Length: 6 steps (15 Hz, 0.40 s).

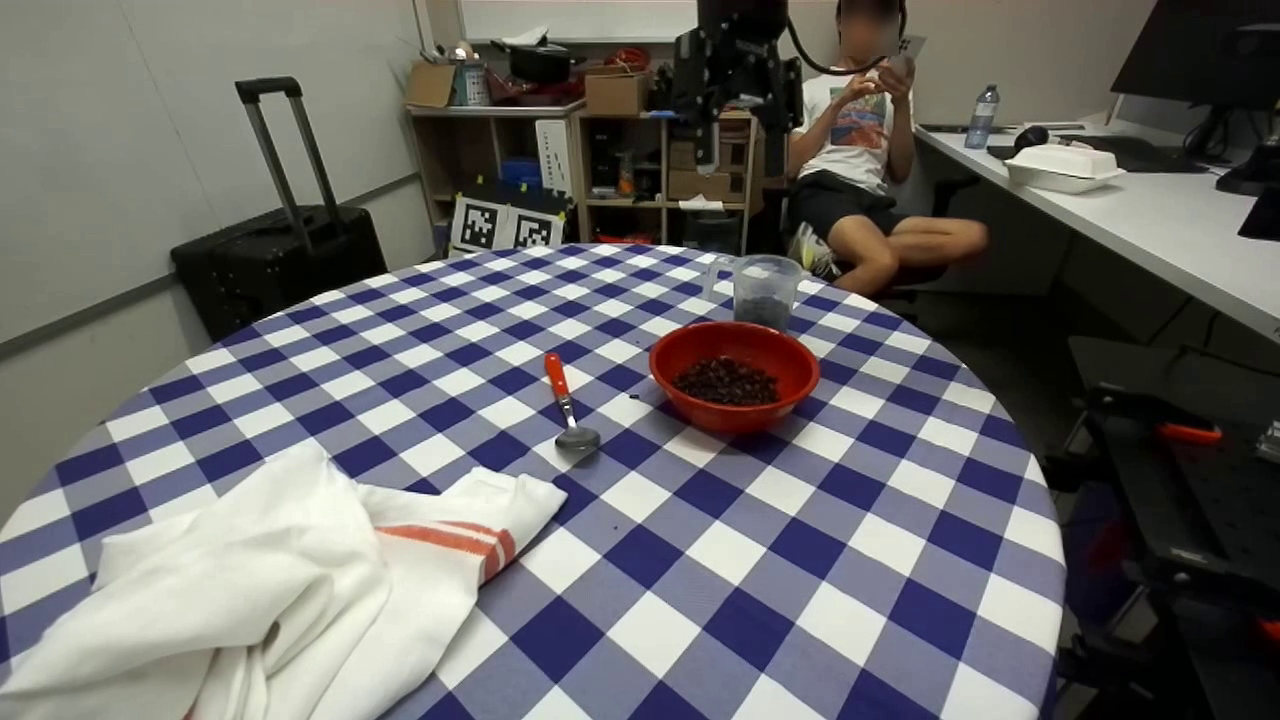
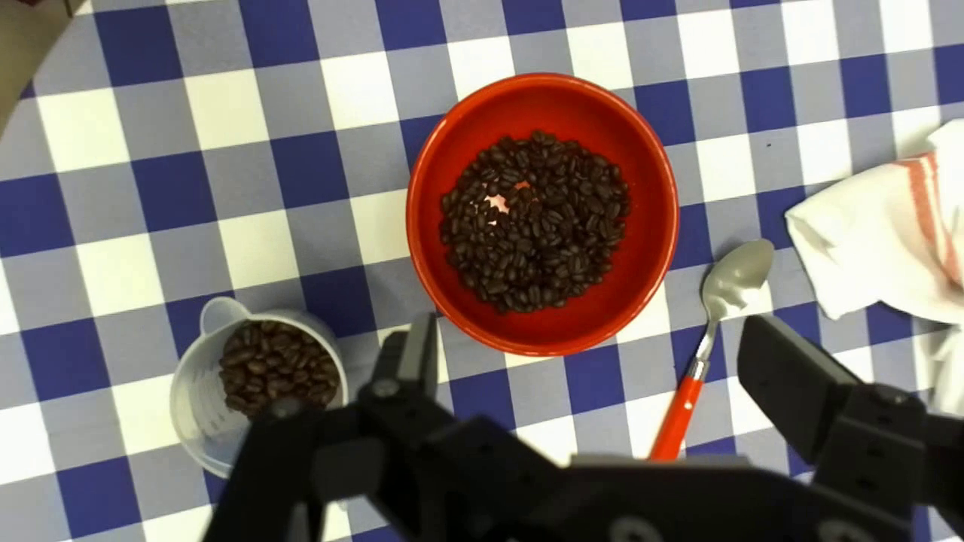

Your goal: Transfer a spoonful of contents from the orange bowl into the transparent bowl

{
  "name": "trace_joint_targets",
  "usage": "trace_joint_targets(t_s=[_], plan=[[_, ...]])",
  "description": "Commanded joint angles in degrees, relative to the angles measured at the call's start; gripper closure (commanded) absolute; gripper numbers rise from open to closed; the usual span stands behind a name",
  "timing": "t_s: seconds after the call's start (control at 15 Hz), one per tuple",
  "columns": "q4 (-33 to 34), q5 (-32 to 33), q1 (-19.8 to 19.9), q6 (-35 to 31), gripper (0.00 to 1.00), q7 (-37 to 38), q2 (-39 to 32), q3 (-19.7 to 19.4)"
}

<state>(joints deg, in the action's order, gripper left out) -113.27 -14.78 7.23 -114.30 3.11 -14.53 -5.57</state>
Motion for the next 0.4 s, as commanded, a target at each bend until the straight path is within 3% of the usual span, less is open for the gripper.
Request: trace_joint_targets(t_s=[0.0, 0.33], plan=[[-2.85, -2.13, 1.05, -1.34, 0.00, -2.77, 2.30, -0.16], [-4.10, -2.46, 1.28, -1.61, 0.00, -3.55, 3.17, -0.22]])
